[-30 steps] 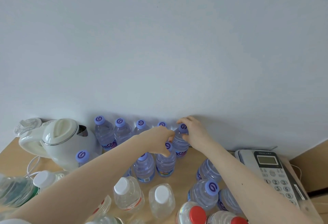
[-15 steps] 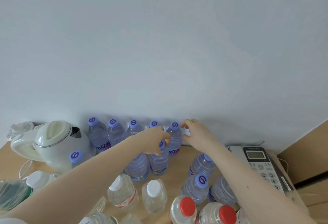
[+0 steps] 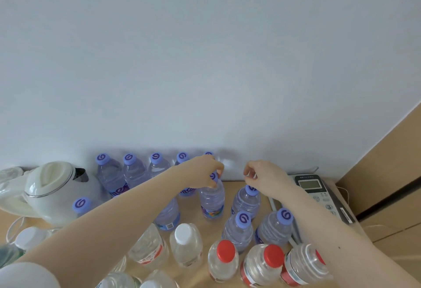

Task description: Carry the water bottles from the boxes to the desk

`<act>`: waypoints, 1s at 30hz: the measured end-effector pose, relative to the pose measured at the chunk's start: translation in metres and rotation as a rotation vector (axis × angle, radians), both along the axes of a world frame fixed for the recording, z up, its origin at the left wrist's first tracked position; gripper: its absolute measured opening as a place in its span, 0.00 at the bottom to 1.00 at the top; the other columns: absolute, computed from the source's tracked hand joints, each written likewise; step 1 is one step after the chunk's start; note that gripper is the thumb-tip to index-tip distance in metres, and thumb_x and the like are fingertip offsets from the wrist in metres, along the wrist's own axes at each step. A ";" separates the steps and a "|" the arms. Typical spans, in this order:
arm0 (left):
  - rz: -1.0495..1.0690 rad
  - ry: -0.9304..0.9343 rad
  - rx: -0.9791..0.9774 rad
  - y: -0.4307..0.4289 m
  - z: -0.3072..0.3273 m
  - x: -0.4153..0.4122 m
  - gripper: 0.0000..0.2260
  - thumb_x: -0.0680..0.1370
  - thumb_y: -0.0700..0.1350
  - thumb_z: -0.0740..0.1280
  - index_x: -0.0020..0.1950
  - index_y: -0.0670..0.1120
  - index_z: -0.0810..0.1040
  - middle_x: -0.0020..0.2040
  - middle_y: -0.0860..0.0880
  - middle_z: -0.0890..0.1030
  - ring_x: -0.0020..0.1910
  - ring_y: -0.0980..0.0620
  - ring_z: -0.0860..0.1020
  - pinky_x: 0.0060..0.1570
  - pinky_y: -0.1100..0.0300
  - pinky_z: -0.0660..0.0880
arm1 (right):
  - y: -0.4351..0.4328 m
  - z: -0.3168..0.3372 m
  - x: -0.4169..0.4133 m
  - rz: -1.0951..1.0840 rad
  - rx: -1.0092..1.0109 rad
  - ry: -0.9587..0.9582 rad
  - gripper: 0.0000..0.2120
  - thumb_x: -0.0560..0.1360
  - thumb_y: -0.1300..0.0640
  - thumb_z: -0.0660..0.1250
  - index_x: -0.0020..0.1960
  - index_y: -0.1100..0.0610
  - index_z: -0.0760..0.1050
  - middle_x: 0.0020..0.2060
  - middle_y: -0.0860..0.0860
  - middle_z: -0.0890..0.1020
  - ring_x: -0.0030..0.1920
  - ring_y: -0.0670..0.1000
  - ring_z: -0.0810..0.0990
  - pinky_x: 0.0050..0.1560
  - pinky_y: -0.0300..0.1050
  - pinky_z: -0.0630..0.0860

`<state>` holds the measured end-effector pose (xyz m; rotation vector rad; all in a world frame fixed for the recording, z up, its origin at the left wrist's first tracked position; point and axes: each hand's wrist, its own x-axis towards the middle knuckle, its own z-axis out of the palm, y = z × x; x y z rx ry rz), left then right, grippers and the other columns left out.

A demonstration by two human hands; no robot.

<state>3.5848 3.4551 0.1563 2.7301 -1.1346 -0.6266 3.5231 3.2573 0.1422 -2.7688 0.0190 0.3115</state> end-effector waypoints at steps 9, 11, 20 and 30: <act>-0.033 -0.047 -0.004 -0.039 0.005 0.008 0.11 0.79 0.47 0.64 0.61 0.45 0.74 0.55 0.45 0.70 0.51 0.43 0.75 0.47 0.55 0.70 | -0.030 0.001 -0.007 -0.103 0.000 -0.049 0.07 0.77 0.55 0.62 0.53 0.54 0.76 0.44 0.47 0.76 0.45 0.50 0.75 0.47 0.45 0.73; -0.015 -0.060 -0.007 -0.046 0.005 0.012 0.12 0.80 0.47 0.64 0.62 0.45 0.74 0.57 0.44 0.70 0.52 0.43 0.74 0.47 0.56 0.69 | -0.034 0.001 -0.006 -0.120 0.010 -0.049 0.06 0.77 0.55 0.62 0.52 0.53 0.76 0.43 0.46 0.76 0.46 0.50 0.76 0.48 0.45 0.74; 0.072 -0.094 -0.006 -0.073 0.004 0.027 0.13 0.80 0.46 0.64 0.62 0.41 0.74 0.57 0.42 0.71 0.48 0.44 0.73 0.45 0.56 0.68 | -0.053 -0.005 0.009 -0.135 0.018 -0.030 0.07 0.77 0.55 0.61 0.52 0.52 0.76 0.46 0.47 0.78 0.46 0.49 0.76 0.45 0.42 0.71; 0.067 -0.179 0.064 -0.094 -0.002 0.026 0.12 0.81 0.47 0.62 0.55 0.38 0.72 0.54 0.40 0.72 0.44 0.43 0.72 0.41 0.55 0.66 | -0.065 -0.015 0.020 -0.124 0.043 -0.009 0.05 0.76 0.55 0.62 0.50 0.51 0.76 0.46 0.48 0.80 0.45 0.50 0.77 0.45 0.44 0.73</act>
